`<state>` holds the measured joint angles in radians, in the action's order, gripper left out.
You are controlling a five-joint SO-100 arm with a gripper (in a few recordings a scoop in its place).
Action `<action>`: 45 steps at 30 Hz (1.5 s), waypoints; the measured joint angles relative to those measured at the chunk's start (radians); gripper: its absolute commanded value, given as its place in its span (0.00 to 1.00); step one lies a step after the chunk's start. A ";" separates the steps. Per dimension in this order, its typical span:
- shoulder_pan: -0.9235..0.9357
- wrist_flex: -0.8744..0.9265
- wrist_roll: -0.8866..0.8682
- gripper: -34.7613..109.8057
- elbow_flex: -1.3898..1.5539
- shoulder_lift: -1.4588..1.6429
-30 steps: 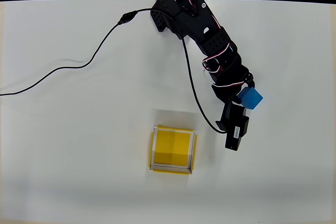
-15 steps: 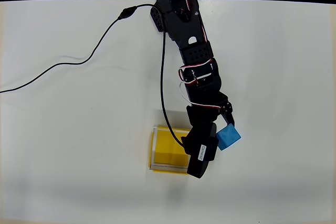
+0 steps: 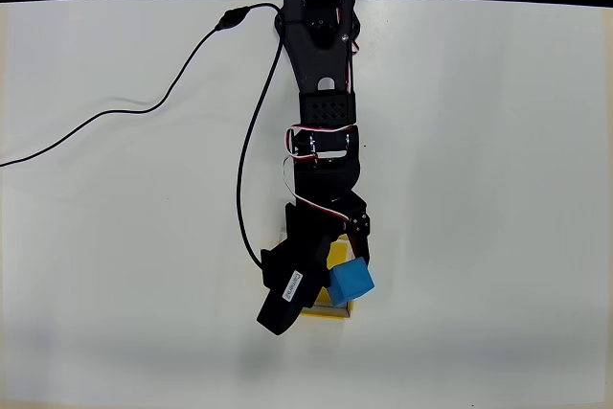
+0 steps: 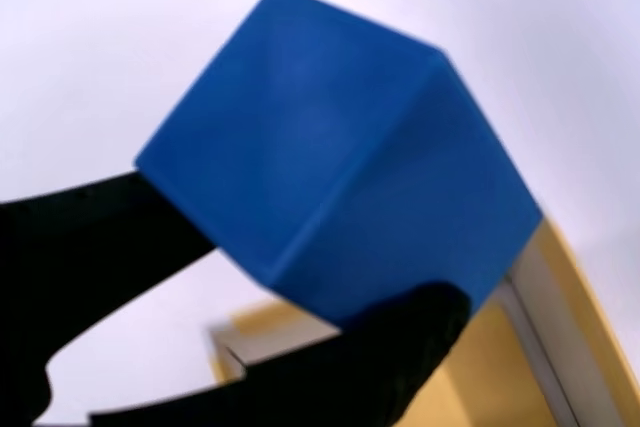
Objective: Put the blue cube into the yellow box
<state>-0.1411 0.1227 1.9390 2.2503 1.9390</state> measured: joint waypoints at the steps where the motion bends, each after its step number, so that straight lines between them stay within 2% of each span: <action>1: 0.018 0.000 0.000 0.38 0.000 0.000; 10: 0.132 0.003 -0.094 0.38 0.000 -0.015; 25: 0.130 0.000 -0.224 0.39 0.002 -0.106; 35: 0.120 -0.066 -0.295 0.48 0.064 -0.150; 45: 0.086 -0.106 -0.268 0.43 0.071 -0.156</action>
<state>-0.0552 0.0169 1.6705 2.3209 1.7825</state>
